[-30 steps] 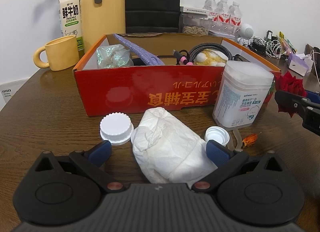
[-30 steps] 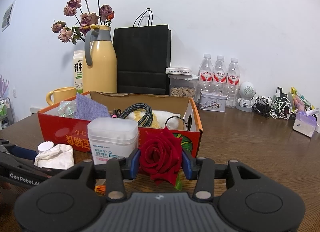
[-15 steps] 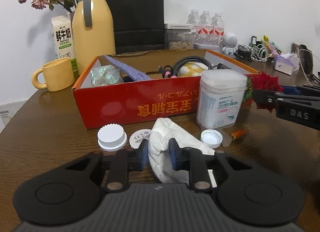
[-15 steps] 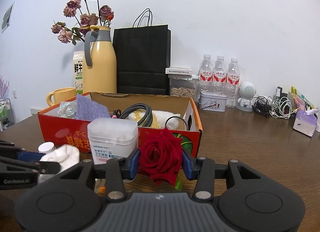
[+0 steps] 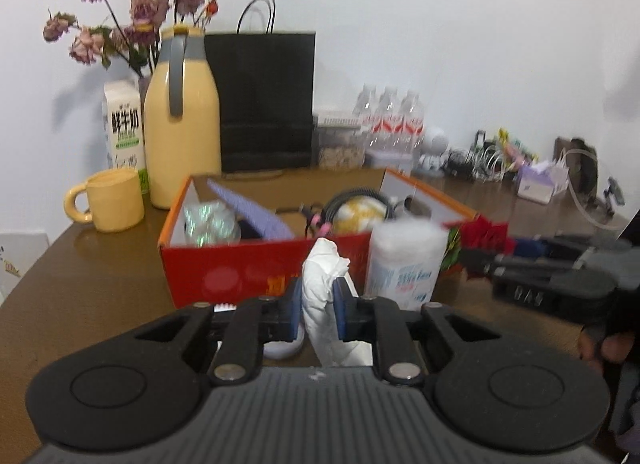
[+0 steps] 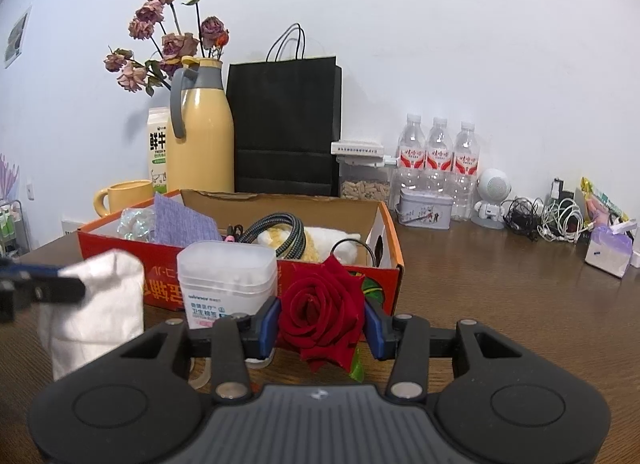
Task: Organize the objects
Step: 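Carry the white cloth and red rose into the box and open both grippers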
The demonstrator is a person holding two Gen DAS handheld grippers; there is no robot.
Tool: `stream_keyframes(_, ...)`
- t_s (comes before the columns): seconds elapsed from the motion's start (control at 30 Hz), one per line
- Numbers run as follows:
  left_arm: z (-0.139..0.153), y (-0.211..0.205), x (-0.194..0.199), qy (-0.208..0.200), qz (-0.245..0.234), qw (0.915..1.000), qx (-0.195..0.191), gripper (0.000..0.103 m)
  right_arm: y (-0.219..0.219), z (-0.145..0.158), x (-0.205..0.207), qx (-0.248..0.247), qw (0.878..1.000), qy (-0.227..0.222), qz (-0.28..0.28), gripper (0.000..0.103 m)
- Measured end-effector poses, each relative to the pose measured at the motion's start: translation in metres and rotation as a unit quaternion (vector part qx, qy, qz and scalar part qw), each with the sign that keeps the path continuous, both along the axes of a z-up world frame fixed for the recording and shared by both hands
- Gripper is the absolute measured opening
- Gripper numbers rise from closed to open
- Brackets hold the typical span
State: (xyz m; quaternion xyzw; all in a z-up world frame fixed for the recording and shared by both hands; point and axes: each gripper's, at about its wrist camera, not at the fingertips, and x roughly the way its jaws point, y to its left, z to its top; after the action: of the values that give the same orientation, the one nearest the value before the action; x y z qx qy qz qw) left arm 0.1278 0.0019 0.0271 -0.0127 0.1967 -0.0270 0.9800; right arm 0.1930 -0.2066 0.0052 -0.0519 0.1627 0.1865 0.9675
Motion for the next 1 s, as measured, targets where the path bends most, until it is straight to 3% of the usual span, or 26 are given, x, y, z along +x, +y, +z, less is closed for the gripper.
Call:
stream_keyframes(0.27,0.033,0.002,0.014,-0.052,-0.008,0.9986,-0.002,0.017,-0.005,0.023,0.001,0.031,0.999,-0.024,0.011,0.043)
stream_keyframes(0.6,0.061,0.010,0.070,-0.095,0.016,0.9949,-0.031,0.017,0.024,0.056,0.056,0.029,0.999,-0.033,0.016,0.043)
stream_keyframes(0.8,0.048,0.019,0.118,-0.077,0.043,0.9948,-0.051,0.017,0.043,0.052,0.103,0.031,0.999,-0.016,0.008,0.043)
stream_keyframes(1.0,0.026,0.026,0.153,-0.044,0.053,0.9966,-0.046,0.017,0.047,0.034,0.140,0.046,0.999,0.018,0.013,0.043)
